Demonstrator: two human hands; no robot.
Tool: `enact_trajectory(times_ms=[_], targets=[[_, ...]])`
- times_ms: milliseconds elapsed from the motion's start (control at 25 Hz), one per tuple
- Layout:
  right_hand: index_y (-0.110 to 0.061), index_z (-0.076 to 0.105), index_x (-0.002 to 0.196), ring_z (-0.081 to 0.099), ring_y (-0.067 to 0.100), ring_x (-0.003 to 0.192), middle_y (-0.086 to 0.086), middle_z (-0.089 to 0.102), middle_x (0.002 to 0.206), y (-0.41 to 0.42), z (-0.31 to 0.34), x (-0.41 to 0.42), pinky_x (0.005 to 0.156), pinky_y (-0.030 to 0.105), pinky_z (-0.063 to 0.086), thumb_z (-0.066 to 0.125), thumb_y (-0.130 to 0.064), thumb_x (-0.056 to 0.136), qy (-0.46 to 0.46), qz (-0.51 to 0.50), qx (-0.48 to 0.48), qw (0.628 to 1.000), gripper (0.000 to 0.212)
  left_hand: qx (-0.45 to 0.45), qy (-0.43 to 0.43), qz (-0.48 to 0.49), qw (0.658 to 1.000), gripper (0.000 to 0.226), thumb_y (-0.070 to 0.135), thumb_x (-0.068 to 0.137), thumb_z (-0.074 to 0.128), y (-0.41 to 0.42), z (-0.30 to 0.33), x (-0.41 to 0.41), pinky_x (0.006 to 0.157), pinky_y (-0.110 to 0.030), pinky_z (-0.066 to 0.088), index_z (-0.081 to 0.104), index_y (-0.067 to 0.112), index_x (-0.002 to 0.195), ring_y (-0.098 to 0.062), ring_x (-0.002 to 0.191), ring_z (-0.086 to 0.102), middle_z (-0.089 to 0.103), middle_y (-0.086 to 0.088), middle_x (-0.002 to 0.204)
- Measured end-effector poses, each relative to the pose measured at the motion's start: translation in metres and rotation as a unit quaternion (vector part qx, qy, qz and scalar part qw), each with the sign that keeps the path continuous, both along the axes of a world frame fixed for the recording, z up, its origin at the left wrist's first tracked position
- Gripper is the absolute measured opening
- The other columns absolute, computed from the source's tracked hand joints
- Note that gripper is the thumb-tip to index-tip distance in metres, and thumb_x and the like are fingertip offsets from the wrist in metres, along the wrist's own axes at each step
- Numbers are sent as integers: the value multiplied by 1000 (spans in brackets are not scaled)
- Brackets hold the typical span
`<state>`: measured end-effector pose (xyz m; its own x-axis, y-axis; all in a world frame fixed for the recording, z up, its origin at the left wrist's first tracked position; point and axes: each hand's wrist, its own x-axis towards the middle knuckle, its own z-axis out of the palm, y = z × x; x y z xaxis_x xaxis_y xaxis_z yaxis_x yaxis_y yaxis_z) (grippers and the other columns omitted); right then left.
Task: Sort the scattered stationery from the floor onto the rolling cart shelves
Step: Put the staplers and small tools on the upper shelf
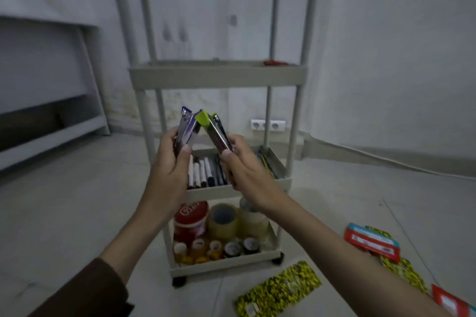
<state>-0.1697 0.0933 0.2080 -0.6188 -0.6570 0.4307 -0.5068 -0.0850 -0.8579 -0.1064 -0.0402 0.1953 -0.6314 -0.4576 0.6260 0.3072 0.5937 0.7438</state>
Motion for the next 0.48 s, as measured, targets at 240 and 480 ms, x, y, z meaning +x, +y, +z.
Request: enact_trajectory(times_ms=[240,480], targets=[[-25,41,120,42,6,57,-8,45,69,-29,74,-12,54,25,34,34,-28,100,196,-70,-57,976,21,-120,83,91,985,37,26,99,37,-39,91,5,83,-21,38,40,20,135,-10,104,51,53,3,116],[-9,51,104,55,31,83,13,60,89,-62,155,-79,65,37,41,35,-33,98,261,-251,104,926,30,-301,-90,222,923,29,24,99,34,-54,162,-48,64,-28,34,40,23,127,-23,90,52,53,-6,101]])
